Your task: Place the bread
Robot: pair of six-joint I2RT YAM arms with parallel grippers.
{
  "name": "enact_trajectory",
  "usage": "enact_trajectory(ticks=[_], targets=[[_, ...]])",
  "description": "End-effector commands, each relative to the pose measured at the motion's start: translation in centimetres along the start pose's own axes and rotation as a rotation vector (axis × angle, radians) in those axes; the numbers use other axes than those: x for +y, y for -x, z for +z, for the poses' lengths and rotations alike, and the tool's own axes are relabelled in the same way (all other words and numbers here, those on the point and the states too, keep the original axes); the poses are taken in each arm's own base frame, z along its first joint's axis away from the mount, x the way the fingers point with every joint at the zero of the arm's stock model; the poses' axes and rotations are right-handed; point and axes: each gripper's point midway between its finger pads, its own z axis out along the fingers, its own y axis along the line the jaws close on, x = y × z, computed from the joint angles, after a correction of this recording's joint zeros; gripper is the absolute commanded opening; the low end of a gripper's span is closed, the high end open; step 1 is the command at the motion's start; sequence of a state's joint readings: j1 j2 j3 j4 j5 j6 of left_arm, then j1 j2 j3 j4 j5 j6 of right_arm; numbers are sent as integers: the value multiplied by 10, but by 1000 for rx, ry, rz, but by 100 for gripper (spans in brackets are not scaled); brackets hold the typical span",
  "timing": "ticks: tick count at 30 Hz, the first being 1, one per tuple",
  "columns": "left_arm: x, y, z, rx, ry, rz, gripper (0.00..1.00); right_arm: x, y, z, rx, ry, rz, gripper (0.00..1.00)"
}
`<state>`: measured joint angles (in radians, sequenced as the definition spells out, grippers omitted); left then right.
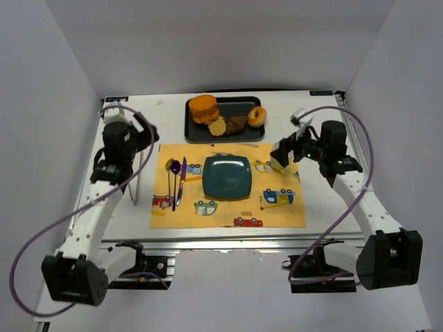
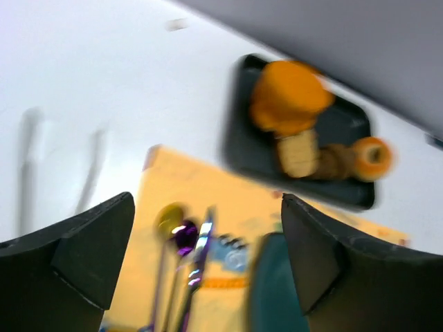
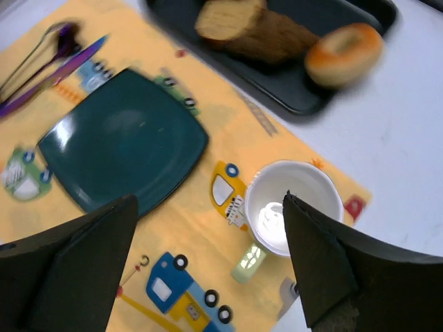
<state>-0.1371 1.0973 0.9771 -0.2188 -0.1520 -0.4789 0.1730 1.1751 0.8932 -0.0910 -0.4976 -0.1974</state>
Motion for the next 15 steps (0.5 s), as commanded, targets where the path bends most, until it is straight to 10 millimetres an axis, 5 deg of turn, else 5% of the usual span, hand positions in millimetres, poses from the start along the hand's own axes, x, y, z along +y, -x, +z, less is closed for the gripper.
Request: enact_trajectory(ticks=[1,4,5,6,7,8,11,13,15], targets=[[73,-46,-34,162,232,133,98,78,2,-19,-158,486,-406,86],[103,-57,-47,234,312,169,97,116,-3,-29,-286,710,-491,53],[111,-63,-46,260,338,191,92,120,-8,-26,-283,750,-470,38],[116,-66,-46,284,355,210,82,127,-3,-23,-291,784,-487,35],[122,-71,-46,324,370,247,28,129,-7,-20,-266,793,-480,35],[130,-81,-41,375,399,269,0,129,-10,-14,-245,797,-465,39],[144,-85,-34,434,431,315,3,133,-9,-10,-233,778,-485,73],[152,-91,-26,471,446,348,47,134,-13,-8,-208,757,-491,88],[155,-97,-20,494,438,371,91,132,-18,-9,-178,742,-479,89]])
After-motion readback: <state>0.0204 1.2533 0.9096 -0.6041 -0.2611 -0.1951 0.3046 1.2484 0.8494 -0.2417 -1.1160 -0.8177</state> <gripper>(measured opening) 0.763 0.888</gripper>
